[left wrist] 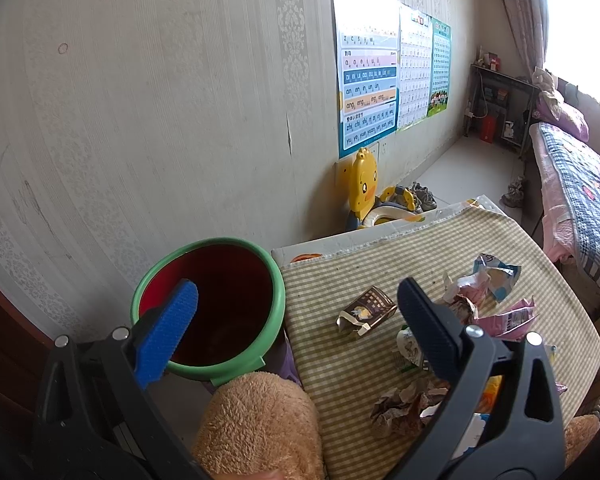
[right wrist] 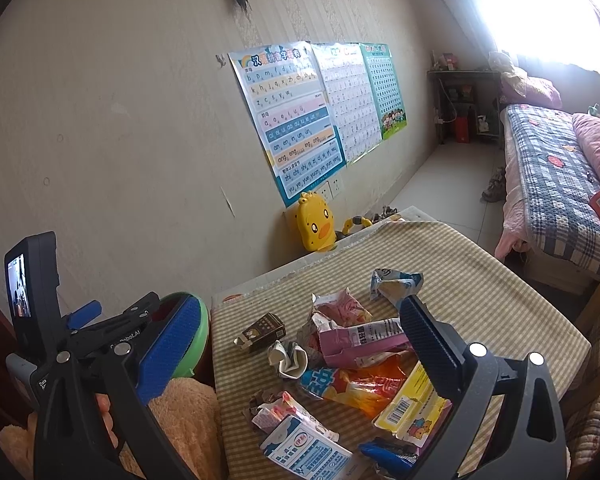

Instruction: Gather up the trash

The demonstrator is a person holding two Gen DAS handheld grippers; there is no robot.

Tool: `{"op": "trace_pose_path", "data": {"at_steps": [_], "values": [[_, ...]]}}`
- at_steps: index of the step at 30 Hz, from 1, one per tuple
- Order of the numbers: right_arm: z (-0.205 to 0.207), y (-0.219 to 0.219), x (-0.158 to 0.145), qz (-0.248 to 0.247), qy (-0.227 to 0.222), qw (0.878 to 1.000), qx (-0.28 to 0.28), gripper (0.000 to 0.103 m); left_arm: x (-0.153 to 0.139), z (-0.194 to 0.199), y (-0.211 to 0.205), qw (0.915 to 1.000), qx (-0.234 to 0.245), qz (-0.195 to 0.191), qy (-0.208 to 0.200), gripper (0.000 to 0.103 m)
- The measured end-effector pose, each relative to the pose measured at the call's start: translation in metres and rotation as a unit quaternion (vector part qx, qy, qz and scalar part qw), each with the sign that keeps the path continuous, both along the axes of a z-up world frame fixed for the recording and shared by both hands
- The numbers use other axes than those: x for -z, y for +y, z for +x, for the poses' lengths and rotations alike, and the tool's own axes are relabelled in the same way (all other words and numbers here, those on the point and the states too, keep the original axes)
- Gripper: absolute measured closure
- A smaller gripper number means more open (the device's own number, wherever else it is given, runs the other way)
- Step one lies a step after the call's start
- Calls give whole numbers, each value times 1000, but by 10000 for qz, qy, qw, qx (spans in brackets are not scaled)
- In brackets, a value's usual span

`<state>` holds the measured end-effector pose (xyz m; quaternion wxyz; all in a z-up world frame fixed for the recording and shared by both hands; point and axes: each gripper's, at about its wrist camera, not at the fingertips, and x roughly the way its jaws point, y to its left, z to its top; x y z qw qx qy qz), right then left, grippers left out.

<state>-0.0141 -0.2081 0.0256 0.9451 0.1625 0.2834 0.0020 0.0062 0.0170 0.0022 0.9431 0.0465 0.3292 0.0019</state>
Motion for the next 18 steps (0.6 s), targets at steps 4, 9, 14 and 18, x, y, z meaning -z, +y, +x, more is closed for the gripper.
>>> {"op": "trace_pose_path", "data": {"at_steps": [4, 9, 14, 18], "values": [[2, -1, 3, 35, 54, 10000, -20, 7, 2, 1, 0, 10000, 24, 14, 22, 5], [8, -6, 17, -30, 237, 9997, 10, 7, 9, 4, -3, 9997, 227, 102, 86, 5], [14, -22, 43, -3, 604, 9981, 140, 7, 26, 7, -20, 9962, 713, 427, 245, 5], [15, -36, 59, 132, 776, 9965, 293, 7, 56, 16, -43, 9879, 1274, 303, 831, 5]]}}
